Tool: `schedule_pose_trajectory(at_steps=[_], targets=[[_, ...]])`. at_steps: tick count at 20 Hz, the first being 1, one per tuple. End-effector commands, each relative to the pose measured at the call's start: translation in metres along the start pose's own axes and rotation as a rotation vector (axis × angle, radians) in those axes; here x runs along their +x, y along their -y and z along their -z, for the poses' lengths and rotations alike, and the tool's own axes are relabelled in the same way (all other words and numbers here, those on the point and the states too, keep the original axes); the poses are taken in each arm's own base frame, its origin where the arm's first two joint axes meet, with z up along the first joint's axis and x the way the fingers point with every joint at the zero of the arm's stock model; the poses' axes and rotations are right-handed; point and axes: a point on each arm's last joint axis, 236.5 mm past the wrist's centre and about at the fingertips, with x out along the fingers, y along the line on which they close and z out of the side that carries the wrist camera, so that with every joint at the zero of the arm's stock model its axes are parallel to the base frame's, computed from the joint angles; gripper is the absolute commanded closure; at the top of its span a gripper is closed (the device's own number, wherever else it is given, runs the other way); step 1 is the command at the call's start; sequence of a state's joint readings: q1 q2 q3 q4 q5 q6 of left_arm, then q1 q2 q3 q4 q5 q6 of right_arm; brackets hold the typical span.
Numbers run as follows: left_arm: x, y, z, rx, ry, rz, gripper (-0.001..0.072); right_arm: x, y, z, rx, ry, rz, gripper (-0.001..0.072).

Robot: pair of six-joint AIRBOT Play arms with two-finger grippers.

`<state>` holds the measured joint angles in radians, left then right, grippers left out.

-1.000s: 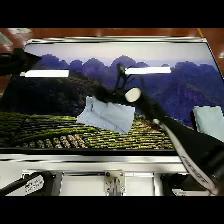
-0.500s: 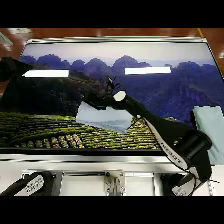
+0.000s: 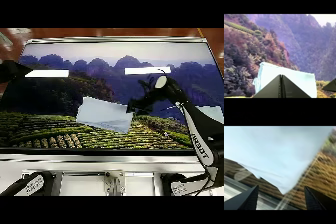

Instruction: Fold the shirts.

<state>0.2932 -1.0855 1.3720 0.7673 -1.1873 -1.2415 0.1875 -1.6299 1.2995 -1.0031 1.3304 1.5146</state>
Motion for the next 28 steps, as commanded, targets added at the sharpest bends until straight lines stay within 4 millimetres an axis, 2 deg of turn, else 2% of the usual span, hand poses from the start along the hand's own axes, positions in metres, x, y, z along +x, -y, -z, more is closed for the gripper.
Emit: schedule_pose_trajectory(at_steps=[1, 3, 8, 9, 10, 11, 13, 15, 17, 18, 20, 22, 24, 26, 28], targets=[[0.000, 0.000, 0.001, 0.000, -0.004, -0.002, 0.0674, 0.018, 0.030, 0.017, 0.145, -0.019, -0.085, 0.0014], [0.000, 0.000, 0.001, -0.001, -0.004, -0.002, 0.0674, 0.040, 0.027, 0.011, 0.185, 0.031, -0.144, 0.0014], [0.000, 0.000, 0.001, -0.019, -0.004, -0.002, 0.0674, 0.069, 0.013, -0.024, 0.304, 0.138, -0.255, 0.0018], [0.000, 0.000, 0.001, -0.019, -0.004, -0.002, 0.0674, 0.073, 0.009, -0.028, 0.310, 0.151, -0.264, 0.0067], [0.000, 0.000, 0.001, -0.019, -0.004, -0.002, 0.0674, 0.073, 0.002, -0.032, 0.288, 0.169, -0.280, 0.0321], [0.000, 0.000, 0.001, -0.019, -0.004, -0.002, 0.0674, 0.070, -0.004, -0.034, 0.245, 0.185, -0.299, 0.0651], [0.000, 0.000, 0.001, -0.019, -0.004, -0.002, 0.0674, 0.044, -0.016, -0.041, 0.117, 0.235, -0.333, 0.0647], [0.000, 0.000, 0.001, -0.019, -0.004, -0.002, 0.0674, -0.010, -0.017, -0.061, 0.031, 0.360, -0.323, 0.0647], [0.000, 0.000, 0.001, -0.019, -0.004, -0.002, 0.0674, -0.091, -0.010, -0.083, -0.016, 0.541, -0.288, 0.0647], [0.000, 0.000, 0.001, -0.018, -0.004, -0.002, 0.0674, -0.138, 0.000, -0.090, -0.005, 0.642, -0.264, 0.0647], [0.000, 0.000, 0.001, -0.017, -0.005, -0.002, 0.0674, -0.226, 0.034, -0.092, 0.054, 0.816, -0.190, 0.0647], [0.000, 0.000, 0.001, -0.014, -0.005, -0.002, 0.0674, -0.297, 0.078, -0.072, 0.157, 0.923, -0.118, 0.0648], [0.000, 0.000, 0.002, -0.014, -0.008, -0.001, 0.0674, -0.349, 0.116, -0.043, 0.250, 0.992, -0.080, 0.0647], [0.000, 0.001, 0.005, -0.012, -0.020, 0.003, 0.0674, -0.383, 0.146, -0.012, 0.324, 1.033, -0.054, 0.0647], [0.000, 0.002, 0.008, 0.026, -0.033, 0.007, 0.0674, -0.407, 0.182, 0.013, 0.445, 1.082, -0.046, 0.0647]])
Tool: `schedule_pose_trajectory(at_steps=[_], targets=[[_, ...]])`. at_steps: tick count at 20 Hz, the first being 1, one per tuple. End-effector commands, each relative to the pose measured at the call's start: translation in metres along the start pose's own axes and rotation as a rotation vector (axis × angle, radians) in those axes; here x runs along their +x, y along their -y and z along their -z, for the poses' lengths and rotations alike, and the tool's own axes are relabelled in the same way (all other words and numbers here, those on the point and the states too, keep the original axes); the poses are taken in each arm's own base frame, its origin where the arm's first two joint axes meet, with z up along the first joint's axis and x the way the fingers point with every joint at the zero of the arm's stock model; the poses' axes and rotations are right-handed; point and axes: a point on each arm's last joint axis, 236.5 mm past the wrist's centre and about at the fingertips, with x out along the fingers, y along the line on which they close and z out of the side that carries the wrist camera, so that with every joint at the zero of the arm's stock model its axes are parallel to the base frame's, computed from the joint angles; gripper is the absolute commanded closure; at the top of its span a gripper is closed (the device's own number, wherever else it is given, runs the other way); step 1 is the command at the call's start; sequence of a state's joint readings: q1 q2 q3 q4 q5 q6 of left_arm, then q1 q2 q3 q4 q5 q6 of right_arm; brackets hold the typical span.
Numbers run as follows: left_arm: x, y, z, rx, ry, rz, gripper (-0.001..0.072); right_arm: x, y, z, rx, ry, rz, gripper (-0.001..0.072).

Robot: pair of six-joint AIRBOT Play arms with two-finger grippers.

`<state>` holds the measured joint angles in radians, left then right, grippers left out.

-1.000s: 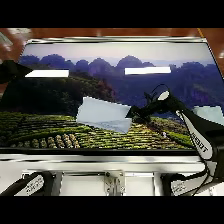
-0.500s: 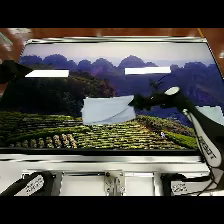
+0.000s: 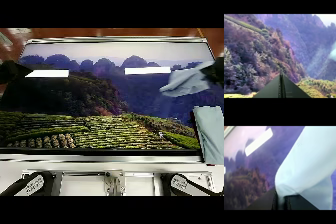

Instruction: Fold the shirts.

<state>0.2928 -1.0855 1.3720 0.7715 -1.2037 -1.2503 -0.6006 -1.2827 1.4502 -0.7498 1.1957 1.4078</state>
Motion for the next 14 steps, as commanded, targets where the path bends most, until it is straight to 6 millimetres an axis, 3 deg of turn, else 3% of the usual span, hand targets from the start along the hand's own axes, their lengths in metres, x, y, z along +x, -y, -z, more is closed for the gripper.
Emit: schedule_pose_trajectory(at_steps=[1, 3, 6, 14], targets=[[-0.001, 0.002, 0.007, 0.034, -0.029, 0.009, 0.0674, -0.072, 0.062, -0.030, 0.162, 0.111, 0.121, 0.0647], [-0.001, 0.004, 0.014, 0.034, -0.058, 0.019, 0.0674, -0.096, 0.100, -0.024, 0.224, 0.107, 0.214, 0.0647], [-0.001, 0.005, 0.016, 0.034, -0.067, 0.022, 0.0674, -0.125, 0.140, 0.015, 0.270, -0.019, 0.339, 0.0647], [-0.001, 0.005, 0.016, 0.043, -0.067, 0.023, 0.0674, -0.186, 0.167, 0.066, 0.372, -0.123, 0.486, 0.0647]])
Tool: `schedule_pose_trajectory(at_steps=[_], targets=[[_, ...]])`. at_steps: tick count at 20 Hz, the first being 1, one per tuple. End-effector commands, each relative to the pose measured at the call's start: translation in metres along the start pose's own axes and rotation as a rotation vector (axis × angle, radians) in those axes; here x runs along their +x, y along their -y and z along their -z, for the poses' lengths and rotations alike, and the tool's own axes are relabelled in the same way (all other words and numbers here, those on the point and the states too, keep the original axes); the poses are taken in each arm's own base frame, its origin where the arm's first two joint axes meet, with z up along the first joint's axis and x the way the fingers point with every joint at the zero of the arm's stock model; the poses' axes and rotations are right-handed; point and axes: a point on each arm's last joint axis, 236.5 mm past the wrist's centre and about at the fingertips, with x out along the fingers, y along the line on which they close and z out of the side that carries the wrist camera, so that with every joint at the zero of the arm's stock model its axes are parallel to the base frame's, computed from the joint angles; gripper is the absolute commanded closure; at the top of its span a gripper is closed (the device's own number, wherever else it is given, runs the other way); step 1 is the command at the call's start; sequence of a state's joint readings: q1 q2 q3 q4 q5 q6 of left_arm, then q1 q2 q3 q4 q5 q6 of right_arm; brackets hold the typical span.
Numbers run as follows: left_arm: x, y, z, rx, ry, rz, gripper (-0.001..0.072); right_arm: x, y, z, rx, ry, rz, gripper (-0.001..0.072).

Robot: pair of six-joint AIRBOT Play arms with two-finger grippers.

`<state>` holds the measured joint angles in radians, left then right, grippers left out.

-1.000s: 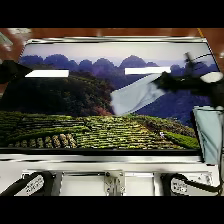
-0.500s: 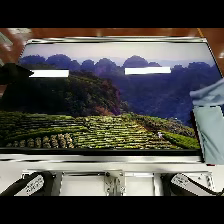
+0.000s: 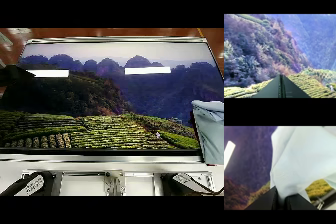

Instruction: Fold the shirts.

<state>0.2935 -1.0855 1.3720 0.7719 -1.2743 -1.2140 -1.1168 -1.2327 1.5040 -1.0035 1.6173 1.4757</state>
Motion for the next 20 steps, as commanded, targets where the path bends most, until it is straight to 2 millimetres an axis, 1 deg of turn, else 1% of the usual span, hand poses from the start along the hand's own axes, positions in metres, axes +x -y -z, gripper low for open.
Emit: schedule_pose_trajectory(at_steps=[1, 3, 4, 6, 9, 11, 12, 14, 15, 16, 17, 18, 19, 20], targets=[[0.000, 0.000, 0.000, 0.017, -0.001, 0.000, 0.0674, -0.021, 0.040, 0.029, 0.054, -0.074, 0.158, 0.0647], [0.000, 0.000, 0.000, 0.017, -0.001, 0.000, 0.0674, -0.028, 0.067, 0.043, 0.094, -0.117, 0.281, 0.0647], [0.000, 0.000, 0.000, 0.017, -0.001, 0.000, 0.0674, -0.025, 0.074, 0.049, 0.109, -0.139, 0.301, 0.0647], [0.000, 0.000, 0.000, 0.017, -0.001, 0.000, 0.0673, -0.009, 0.089, 0.070, 0.143, -0.207, 0.321, 0.0647], [0.000, 0.001, 0.001, 0.017, -0.002, 0.002, 0.0674, 0.015, 0.124, 0.104, 0.182, -0.309, 0.397, 0.0647], [0.000, 0.001, 0.001, 0.017, -0.002, 0.002, 0.0673, 0.029, 0.140, 0.112, 0.190, -0.314, 0.429, 0.0647], [0.000, 0.001, 0.001, 0.017, -0.002, 0.002, 0.0674, 0.034, 0.146, 0.111, 0.188, -0.302, 0.439, 0.0644], [0.000, 0.001, 0.000, 0.017, -0.001, 0.002, 0.0673, 0.036, 0.161, 0.104, 0.171, -0.262, 0.490, 0.0621], [0.000, 0.001, 0.000, 0.017, -0.002, 0.002, 0.0674, 0.034, 0.168, 0.096, 0.158, -0.228, 0.518, 0.0498], [0.000, 0.001, 0.000, 0.017, 0.000, 0.001, 0.0673, 0.034, 0.170, 0.092, 0.140, -0.213, 0.521, 0.0140], [0.000, 0.000, -0.001, 0.017, 0.004, -0.001, 0.0674, 0.035, 0.169, 0.087, 0.116, -0.199, 0.516, 0.0036], [0.000, 0.000, -0.002, 0.017, 0.009, -0.002, 0.0674, 0.034, 0.165, 0.077, 0.104, -0.166, 0.504, 0.0037], [0.000, -0.001, -0.003, 0.017, 0.015, -0.004, 0.0674, 0.031, 0.158, 0.063, 0.093, -0.118, 0.484, 0.0037], [0.000, -0.001, -0.004, 0.017, 0.019, -0.006, 0.0674, 0.024, 0.145, 0.040, 0.071, -0.041, 0.452, 0.0037]])
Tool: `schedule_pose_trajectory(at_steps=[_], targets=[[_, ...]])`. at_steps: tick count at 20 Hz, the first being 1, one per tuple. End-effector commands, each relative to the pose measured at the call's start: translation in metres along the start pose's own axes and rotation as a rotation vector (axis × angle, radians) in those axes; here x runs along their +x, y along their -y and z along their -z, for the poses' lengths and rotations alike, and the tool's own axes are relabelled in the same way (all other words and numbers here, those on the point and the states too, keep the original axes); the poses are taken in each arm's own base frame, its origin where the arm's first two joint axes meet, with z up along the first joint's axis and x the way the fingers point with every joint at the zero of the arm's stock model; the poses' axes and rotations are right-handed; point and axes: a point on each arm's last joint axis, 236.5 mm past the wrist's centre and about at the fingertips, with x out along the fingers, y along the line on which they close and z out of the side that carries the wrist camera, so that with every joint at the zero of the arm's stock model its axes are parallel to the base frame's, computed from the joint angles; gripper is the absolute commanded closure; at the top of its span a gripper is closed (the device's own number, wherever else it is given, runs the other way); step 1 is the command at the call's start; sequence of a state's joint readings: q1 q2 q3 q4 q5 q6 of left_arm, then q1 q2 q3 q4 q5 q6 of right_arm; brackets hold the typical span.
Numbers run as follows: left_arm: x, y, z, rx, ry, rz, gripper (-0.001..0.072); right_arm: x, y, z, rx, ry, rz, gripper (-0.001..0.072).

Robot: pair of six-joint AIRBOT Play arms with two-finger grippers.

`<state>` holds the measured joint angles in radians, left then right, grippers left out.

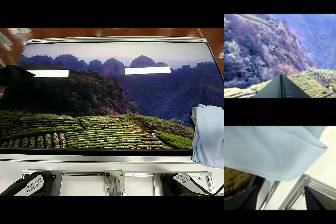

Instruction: Fold the shirts.

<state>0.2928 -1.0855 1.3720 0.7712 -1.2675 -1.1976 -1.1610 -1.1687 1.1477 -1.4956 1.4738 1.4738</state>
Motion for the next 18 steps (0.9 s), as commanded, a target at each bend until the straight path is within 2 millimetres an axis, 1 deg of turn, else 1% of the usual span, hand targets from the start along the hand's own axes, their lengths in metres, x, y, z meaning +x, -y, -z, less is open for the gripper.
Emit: schedule_pose_trajectory(at_steps=[1, 2, 3, 4, 5, 6, 7, 8, 9, 10, 11, 12, 13, 14, 15, 16, 18], targets=[[0.000, -0.001, -0.004, 0.000, 0.017, -0.006, 0.0674, -0.040, -0.024, -0.056, -0.031, 0.236, -0.088, 0.0037], [0.000, -0.001, -0.005, 0.001, 0.023, -0.008, 0.0674, -0.073, -0.046, -0.083, -0.057, 0.366, -0.174, 0.0037], [0.002, -0.001, -0.008, 0.007, 0.034, -0.012, 0.0674, -0.110, -0.072, -0.105, -0.090, 0.499, -0.264, 0.0037], [0.007, 0.000, -0.009, 0.023, 0.033, -0.022, 0.0675, -0.151, -0.099, -0.122, -0.131, 0.634, -0.343, 0.0037], [0.017, -0.002, -0.004, 0.042, 0.006, -0.053, 0.0677, -0.185, -0.128, -0.127, -0.192, 0.736, -0.394, 0.0045], [0.030, -0.009, 0.009, 0.054, -0.060, -0.123, 0.0678, -0.203, -0.156, -0.121, -0.261, 0.782, -0.423, 0.0096], [0.044, -0.019, 0.026, 0.077, -0.142, -0.213, 0.0678, -0.207, -0.190, -0.104, -0.352, 0.773, -0.444, 0.0108], [0.059, -0.026, 0.046, 0.119, -0.237, -0.311, 0.0677, -0.196, -0.221, -0.080, -0.461, 0.713, -0.443, 0.0106], [0.072, -0.027, 0.063, 0.163, -0.320, -0.376, 0.0676, -0.175, -0.247, -0.053, -0.578, 0.620, -0.417, 0.0104], [0.085, -0.025, 0.077, 0.204, -0.389, -0.415, 0.0626, -0.147, -0.271, -0.021, -0.684, 0.503, -0.388, 0.0086], [0.100, -0.015, 0.093, 0.233, -0.455, -0.415, 0.0211, -0.120, -0.289, 0.011, -0.757, 0.384, -0.377, 0.0041], [0.112, -0.006, 0.106, 0.236, -0.513, -0.406, 0.0005, -0.093, -0.305, 0.044, -0.825, 0.257, -0.375, 0.0041], [0.120, 0.000, 0.116, 0.251, -0.560, -0.397, 0.0006, -0.070, -0.315, 0.072, -0.872, 0.144, -0.364, 0.0041], [0.127, 0.004, 0.123, 0.262, -0.587, -0.391, 0.0008, -0.055, -0.321, 0.093, -0.925, 0.063, -0.349, 0.0041], [0.130, 0.007, 0.127, 0.270, -0.597, -0.385, 0.0009, -0.044, -0.325, 0.105, -0.971, 0.017, -0.324, 0.0042], [0.131, 0.009, 0.128, 0.275, -0.598, -0.382, 0.0009, -0.036, -0.329, 0.113, -1.008, -0.003, -0.302, 0.0042], [0.131, 0.008, 0.127, 0.275, -0.596, -0.383, 0.0008, -0.031, -0.339, 0.129, -1.056, -0.023, -0.299, 0.0043]])
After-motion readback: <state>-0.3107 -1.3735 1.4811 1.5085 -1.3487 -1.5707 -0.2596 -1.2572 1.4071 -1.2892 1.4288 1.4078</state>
